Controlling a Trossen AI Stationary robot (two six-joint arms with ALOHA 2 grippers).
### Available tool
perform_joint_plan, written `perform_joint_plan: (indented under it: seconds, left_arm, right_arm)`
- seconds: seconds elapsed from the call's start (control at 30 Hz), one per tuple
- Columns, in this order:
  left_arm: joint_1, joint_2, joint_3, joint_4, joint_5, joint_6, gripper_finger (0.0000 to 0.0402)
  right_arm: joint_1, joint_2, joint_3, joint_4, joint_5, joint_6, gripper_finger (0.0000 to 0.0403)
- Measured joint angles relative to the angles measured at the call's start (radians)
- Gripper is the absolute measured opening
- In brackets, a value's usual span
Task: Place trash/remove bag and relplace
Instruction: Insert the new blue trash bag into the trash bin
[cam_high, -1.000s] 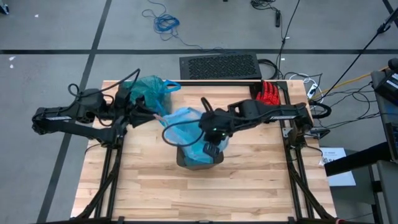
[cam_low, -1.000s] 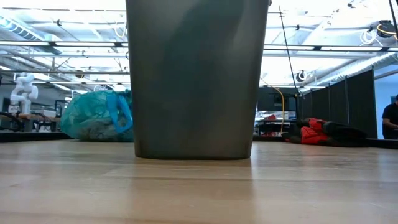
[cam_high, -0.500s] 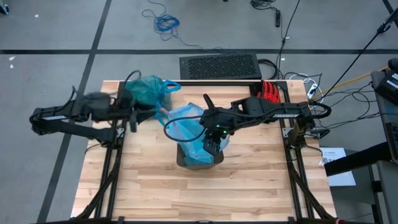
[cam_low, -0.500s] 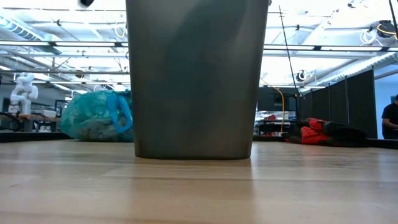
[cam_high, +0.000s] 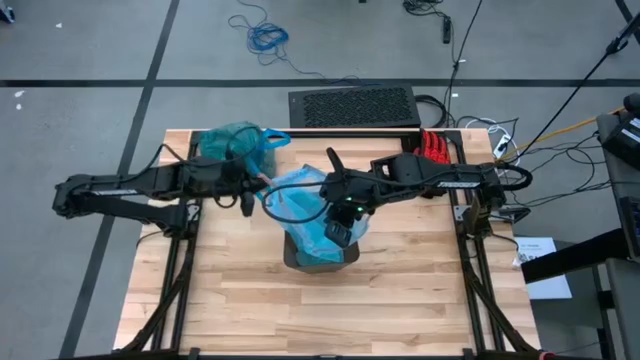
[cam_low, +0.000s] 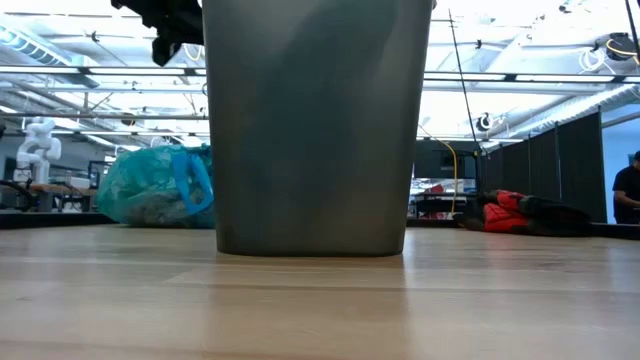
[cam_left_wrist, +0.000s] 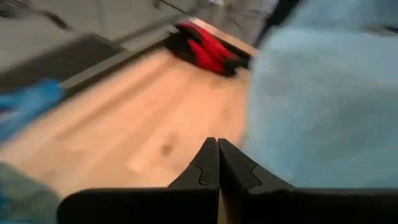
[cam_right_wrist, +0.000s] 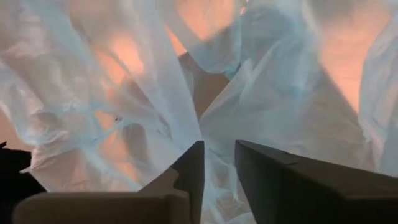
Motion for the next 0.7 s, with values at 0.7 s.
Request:
perform_joint_plan:
  seconds: [0.7]
  left_arm:
    - [-0.001, 0.242, -0.001, 0.275, 0.413, -0.073, 0.0000]
  right_arm:
    - [0.000, -0.002, 0.000, 0.034, -0.001, -0.031, 0.0000]
